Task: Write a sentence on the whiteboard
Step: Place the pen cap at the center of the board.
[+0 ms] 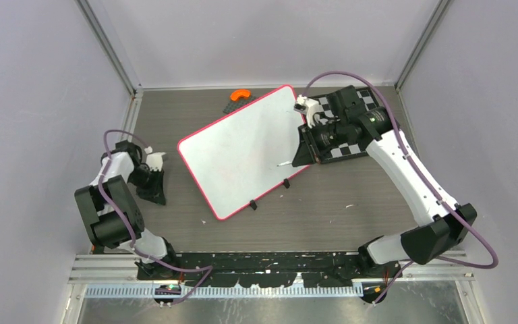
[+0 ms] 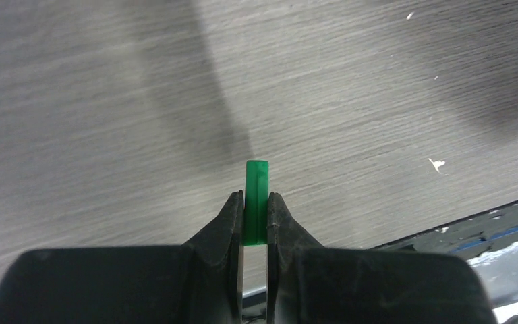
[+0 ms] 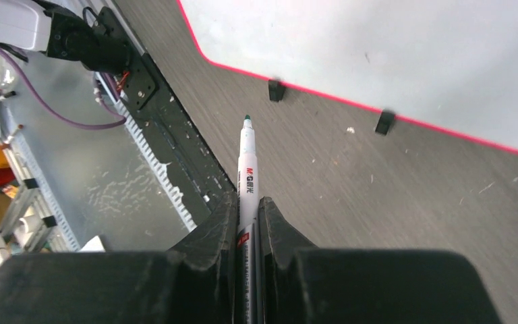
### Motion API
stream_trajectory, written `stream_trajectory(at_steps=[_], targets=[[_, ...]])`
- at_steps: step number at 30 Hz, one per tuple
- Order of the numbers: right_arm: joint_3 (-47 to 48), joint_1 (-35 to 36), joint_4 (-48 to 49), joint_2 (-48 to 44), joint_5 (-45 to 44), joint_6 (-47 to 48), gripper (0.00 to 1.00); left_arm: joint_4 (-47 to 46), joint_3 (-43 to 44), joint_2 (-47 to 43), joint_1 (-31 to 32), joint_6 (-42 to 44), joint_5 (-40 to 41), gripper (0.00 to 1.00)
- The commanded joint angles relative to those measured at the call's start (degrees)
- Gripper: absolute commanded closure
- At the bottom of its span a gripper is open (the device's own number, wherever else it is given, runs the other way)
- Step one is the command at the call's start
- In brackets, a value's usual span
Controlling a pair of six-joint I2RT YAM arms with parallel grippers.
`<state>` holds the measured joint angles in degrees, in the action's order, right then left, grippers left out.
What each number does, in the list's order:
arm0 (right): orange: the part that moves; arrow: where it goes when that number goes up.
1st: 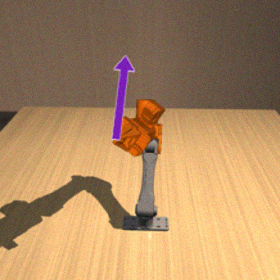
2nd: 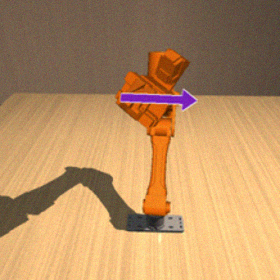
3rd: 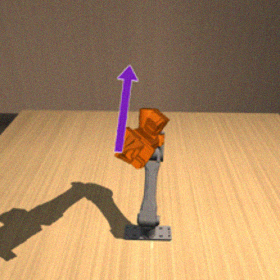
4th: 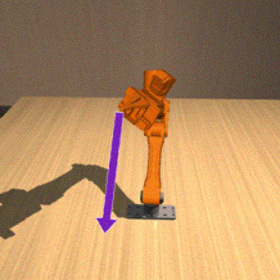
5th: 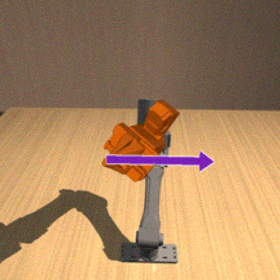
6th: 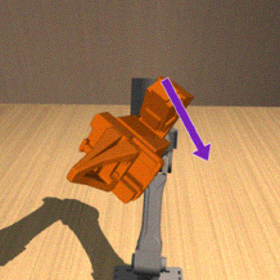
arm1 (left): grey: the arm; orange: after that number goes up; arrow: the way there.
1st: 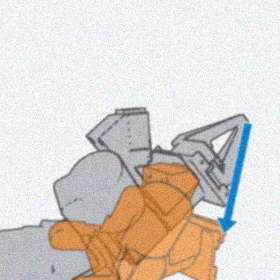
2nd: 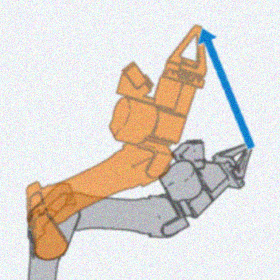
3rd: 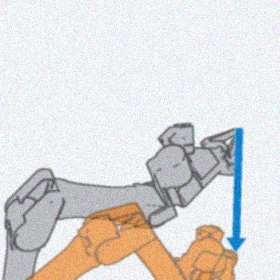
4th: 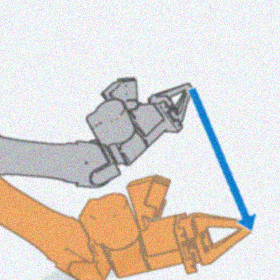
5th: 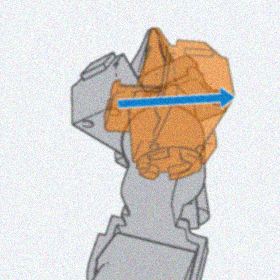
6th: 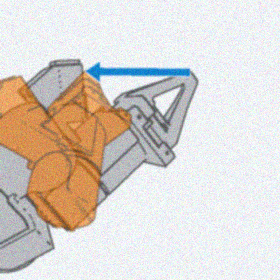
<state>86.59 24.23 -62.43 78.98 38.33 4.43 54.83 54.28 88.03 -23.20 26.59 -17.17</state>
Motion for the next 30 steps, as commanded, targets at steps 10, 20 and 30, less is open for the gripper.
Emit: stream_trajectory(at_steps=[10, 20, 30], targets=[[24.8, 6.0, -8.1, 16.8, -1.8, 6.1, 1.0, -5.4, 2.3, 10.7, 7.8, 1.0, 4.0, 0.73], [23.7, 6.7, -7.1, 17.0, 0.5, 9.7, 1.0, 1.7, 7.1, 1.5, 7.9, 1.0, -7.2, 0.36], [21.0, 6.7, -3.8, 15.3, 4.5, 12.1, 1.0, 9.2, 27.7, -9.3, 6.9, -7.2, -23.7, 0.23]])
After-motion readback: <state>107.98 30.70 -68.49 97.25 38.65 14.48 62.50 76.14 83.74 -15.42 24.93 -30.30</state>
